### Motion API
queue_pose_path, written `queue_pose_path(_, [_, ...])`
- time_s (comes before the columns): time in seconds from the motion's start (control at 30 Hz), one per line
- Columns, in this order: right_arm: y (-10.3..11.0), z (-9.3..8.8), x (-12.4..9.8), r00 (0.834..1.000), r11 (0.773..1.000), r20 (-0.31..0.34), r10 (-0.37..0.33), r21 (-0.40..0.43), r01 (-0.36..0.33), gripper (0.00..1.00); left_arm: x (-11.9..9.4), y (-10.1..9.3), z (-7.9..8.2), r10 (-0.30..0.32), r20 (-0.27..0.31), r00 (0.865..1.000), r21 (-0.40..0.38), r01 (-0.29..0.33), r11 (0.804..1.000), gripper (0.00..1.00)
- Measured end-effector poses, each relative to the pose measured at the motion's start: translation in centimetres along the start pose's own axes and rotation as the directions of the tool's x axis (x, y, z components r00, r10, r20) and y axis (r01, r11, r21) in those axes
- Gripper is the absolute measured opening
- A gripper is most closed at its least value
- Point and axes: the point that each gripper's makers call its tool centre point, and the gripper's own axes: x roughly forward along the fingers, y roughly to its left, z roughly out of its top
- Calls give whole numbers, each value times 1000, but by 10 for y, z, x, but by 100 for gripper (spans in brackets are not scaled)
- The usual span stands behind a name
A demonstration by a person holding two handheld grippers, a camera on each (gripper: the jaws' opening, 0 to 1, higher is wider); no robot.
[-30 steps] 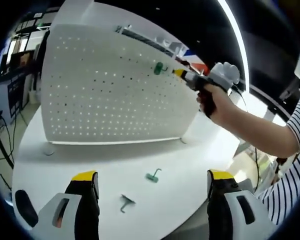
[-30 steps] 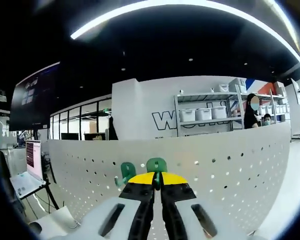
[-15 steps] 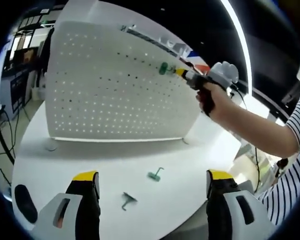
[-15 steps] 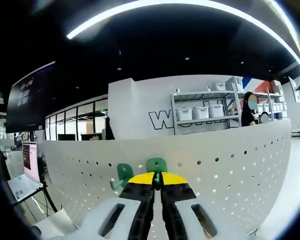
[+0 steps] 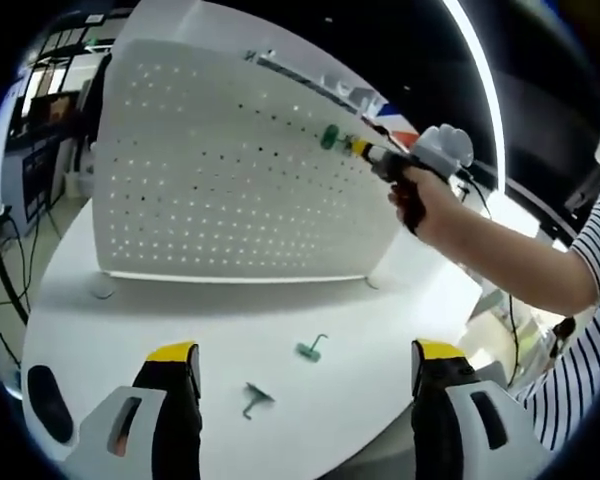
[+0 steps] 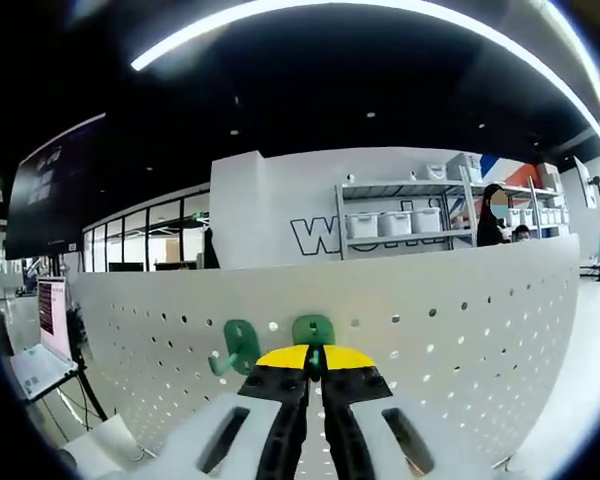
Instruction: Insert the hook assembly into the mounting plate slot until the hook locks in place.
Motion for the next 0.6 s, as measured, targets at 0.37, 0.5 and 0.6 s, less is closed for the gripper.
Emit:
queue_pose_path(0.37, [1, -2, 2, 999, 995, -31, -19, -97, 16, 1, 1, 0, 0, 3, -11, 1000, 9, -3, 1000, 88])
queue_pose_path(0.5, [1, -2, 2, 999, 999, -43, 0, -37, -2, 4, 1, -2, 3, -2, -6, 1000, 12, 2, 1000, 89])
queue_pose_path(0.6, [3, 0, 0, 999, 999, -44, 5, -40, -7, 11, 0, -3, 5, -3, -2, 1000, 18, 3, 1000, 89])
